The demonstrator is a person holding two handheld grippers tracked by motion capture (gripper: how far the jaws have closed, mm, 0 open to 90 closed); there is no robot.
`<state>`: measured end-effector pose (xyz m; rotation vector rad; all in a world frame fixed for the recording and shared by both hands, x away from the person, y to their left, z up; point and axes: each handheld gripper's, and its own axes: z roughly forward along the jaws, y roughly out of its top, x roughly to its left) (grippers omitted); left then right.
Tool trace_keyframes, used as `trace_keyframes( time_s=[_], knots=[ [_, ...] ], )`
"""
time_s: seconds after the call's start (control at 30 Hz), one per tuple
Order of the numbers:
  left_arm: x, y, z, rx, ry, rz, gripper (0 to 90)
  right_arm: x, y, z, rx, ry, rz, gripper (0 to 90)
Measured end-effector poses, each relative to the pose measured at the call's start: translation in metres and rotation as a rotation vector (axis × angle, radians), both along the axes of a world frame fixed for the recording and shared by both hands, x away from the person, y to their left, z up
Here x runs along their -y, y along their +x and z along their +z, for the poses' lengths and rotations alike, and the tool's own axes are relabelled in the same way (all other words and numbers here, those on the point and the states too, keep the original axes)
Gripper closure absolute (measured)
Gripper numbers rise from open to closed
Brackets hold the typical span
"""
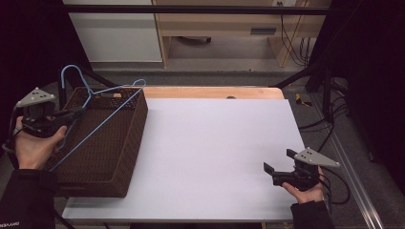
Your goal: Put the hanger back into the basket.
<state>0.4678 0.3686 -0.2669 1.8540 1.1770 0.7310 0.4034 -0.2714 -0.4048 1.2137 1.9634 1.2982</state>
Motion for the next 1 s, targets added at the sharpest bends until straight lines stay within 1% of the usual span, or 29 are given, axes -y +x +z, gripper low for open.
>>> trace_keyframes(
  time_s=[0.1,0.2,0.23,0.3,0.33,0.4,0.43,0.47,0.5,0.53,0.57,0.6,0.63,0.67,0.7,0.77,0.8,0.83,0.9,1.0],
  knots=[
    [-0.007,0.000,-0.004,-0.004,0.003,0.012,87.3,0.000,0.000,0.000,0.000,0.000,0.000,2.6],
    [-0.013,0.000,-0.008,-0.013,0.015,0.014,87.3,0.000,0.000,0.000,0.001,-0.001,0.000,2.6],
    [-0.015,0.000,-0.009,-0.013,0.009,0.019,87.3,0.000,0.000,0.000,0.000,-0.003,-0.001,2.6],
    [-0.019,0.001,-0.012,-0.019,0.020,0.019,87.3,0.000,0.000,0.000,0.000,-0.004,-0.001,2.6],
    [-0.020,0.001,-0.014,-0.017,0.013,0.024,87.3,0.000,0.000,0.000,0.000,-0.003,-0.001,2.6],
    [-0.022,0.001,-0.015,-0.022,0.015,0.024,87.3,-0.001,0.000,0.000,-0.001,0.000,-0.001,2.6],
    [-0.025,0.002,-0.019,-0.029,0.023,0.024,87.3,0.000,0.000,0.000,-0.001,0.000,-0.001,2.6],
    [-0.025,0.002,-0.019,-0.029,0.023,0.024,87.3,0.000,0.000,0.000,0.000,-0.002,-0.001,2.6],
    [-0.026,0.002,-0.023,-0.031,0.018,0.023,87.3,0.000,0.001,0.000,0.000,-0.004,-0.001,2.6],
    [-0.026,0.002,-0.023,-0.031,0.018,0.023,87.3,0.000,0.001,0.000,0.000,-0.004,-0.001,2.6],
    [-0.028,0.003,-0.028,-0.039,0.021,0.018,87.3,0.000,0.001,-0.001,-0.001,-0.005,0.001,2.6],
    [-0.028,0.003,-0.028,-0.039,0.021,0.018,87.3,0.000,0.001,-0.001,-0.001,-0.005,0.001,2.6],
    [-0.027,0.004,-0.032,-0.048,0.025,0.019,87.2,-0.001,0.001,-0.001,-0.002,-0.007,0.000,2.6],
    [-0.027,0.004,-0.032,-0.048,0.025,0.019,87.2,-0.001,0.001,-0.001,-0.004,-0.007,0.000,2.6],
    [-0.026,0.004,-0.035,-0.049,0.024,0.018,87.3,-0.001,0.001,-0.001,-0.004,-0.007,0.000,2.6],
    [-0.023,0.007,-0.043,-0.059,0.038,0.012,87.2,-0.001,0.001,-0.001,-0.005,-0.007,-0.001,2.6],
    [-0.023,0.007,-0.043,-0.059,0.038,0.012,87.2,-0.001,0.001,-0.001,-0.005,-0.007,-0.001,2.6],
    [-0.022,0.009,-0.048,-0.061,0.040,0.008,87.3,-0.001,0.001,-0.001,-0.006,-0.006,-0.001,2.6],
    [-0.021,0.009,-0.051,-0.066,0.039,0.004,87.2,-0.001,0.001,-0.001,-0.004,-0.006,0.000,2.6],
    [-0.020,0.012,-0.061,-0.077,0.037,-0.001,87.2,-0.001,0.001,-0.001,-0.006,-0.007,0.001,2.5]
  ],
)
